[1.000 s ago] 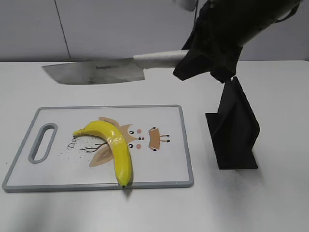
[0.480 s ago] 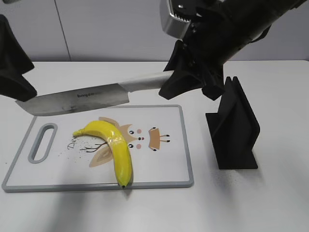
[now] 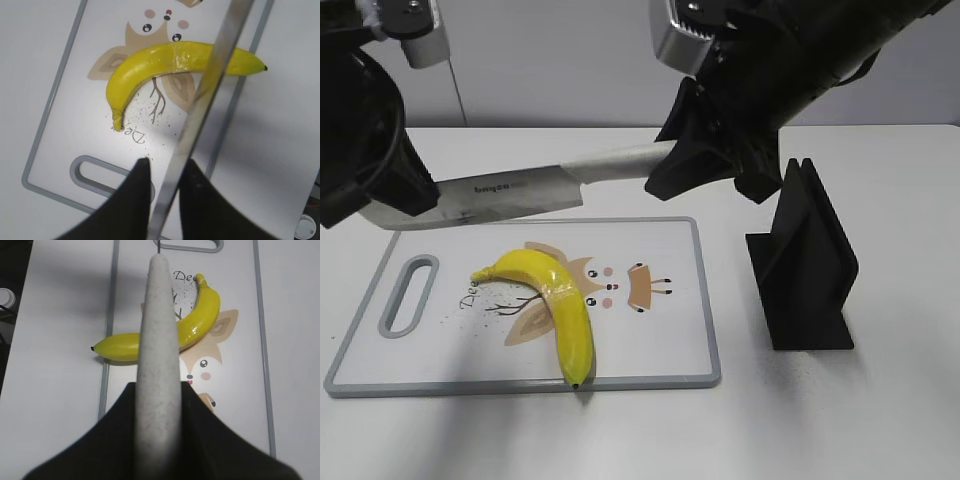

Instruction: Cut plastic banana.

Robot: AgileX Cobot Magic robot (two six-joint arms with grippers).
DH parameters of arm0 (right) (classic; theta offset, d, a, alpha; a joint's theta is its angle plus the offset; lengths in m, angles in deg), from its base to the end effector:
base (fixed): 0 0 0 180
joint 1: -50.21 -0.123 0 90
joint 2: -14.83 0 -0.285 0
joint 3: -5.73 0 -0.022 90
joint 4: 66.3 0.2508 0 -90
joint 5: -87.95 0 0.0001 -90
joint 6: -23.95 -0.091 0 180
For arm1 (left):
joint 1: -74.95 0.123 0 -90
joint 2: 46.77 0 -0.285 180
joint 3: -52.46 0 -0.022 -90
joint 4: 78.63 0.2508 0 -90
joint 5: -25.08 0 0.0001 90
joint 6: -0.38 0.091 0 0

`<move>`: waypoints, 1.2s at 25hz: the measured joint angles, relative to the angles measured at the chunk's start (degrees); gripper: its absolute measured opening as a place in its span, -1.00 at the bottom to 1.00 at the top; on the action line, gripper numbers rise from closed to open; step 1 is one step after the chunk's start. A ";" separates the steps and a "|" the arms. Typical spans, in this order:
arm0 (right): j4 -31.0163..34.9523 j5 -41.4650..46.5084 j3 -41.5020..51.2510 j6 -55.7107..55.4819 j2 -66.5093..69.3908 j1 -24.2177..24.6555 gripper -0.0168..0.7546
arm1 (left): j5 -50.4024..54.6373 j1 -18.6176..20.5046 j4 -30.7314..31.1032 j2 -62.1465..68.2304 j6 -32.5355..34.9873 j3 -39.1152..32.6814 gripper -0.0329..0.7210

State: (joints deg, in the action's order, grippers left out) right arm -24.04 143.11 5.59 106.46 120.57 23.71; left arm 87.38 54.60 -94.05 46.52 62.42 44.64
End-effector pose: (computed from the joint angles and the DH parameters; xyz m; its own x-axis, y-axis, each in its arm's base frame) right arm 0.2997 0.2056 0.2838 0.0391 -0.7445 -0.6665 -0.9942 0.0377 -0.1005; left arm 0.2674 -0.1220 0.2964 -0.1864 0.9155 -0.3566 0.9636 0.2411 0.1154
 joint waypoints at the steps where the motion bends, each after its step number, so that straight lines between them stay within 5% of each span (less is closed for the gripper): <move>1: -0.01 -0.41 0.00 0.00 0.00 0.00 -0.46 | -0.17 -0.07 0.01 0.14 0.14 0.00 -0.61; 5: -0.20 -1.50 0.00 0.44 0.00 0.06 -0.46 | -0.58 -0.19 0.22 0.14 1.75 0.00 -0.84; 16: -7.34 -3.77 -0.46 -0.41 3.06 0.06 -0.46 | -4.96 -0.19 -2.36 5.88 2.69 0.00 -0.85; 30: -15.12 -10.33 -1.33 -0.76 24.90 0.70 -0.46 | -9.52 0.05 -8.75 25.75 3.37 2.23 -0.84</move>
State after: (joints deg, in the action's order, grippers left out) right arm -39.15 132.78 4.26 105.70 145.47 24.41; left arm 77.86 54.65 -102.80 72.27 65.79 46.87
